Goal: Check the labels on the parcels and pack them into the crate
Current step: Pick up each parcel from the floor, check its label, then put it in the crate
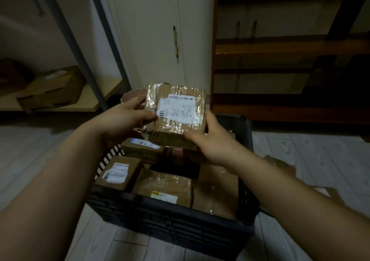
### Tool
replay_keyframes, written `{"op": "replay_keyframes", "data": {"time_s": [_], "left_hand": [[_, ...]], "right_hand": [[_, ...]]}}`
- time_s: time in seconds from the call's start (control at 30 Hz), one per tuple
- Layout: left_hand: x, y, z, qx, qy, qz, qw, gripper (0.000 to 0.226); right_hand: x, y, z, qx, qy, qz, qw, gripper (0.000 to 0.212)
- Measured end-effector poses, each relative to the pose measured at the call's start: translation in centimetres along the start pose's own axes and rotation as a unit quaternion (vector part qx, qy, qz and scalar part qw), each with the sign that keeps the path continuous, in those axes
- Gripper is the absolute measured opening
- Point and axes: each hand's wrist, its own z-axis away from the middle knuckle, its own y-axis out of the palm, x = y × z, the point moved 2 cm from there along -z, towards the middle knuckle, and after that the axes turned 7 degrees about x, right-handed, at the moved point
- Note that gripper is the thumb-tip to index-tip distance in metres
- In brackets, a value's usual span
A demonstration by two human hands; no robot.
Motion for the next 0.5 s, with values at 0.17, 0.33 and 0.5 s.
{"op": "replay_keyframes", "data": {"time_s": [0.17, 0.33, 0.5], "left_hand": [[1.3, -1.2, 0.8, -0.020, 0.003, -0.005, 1.000, 0.093], [3.4, -0.4, -1.1, -0.010, -0.015, -0.092, 0.996, 0.098], [6.1, -1.1, -3.3, -0.014, -0.033, -0.195, 0.980, 0.086]], "right_hand": [[-1.3, 0.7, -1.6, -0.020, 0.030, -0.064, 0.997, 0.073], [-2.8, 0.4, -3.0, -0.008, 0.062, 0.003, 0.998, 0.083], [-3.7, 0.6, -4.8, 0.006, 0.089, 0.121, 0.989, 0.098]]}}
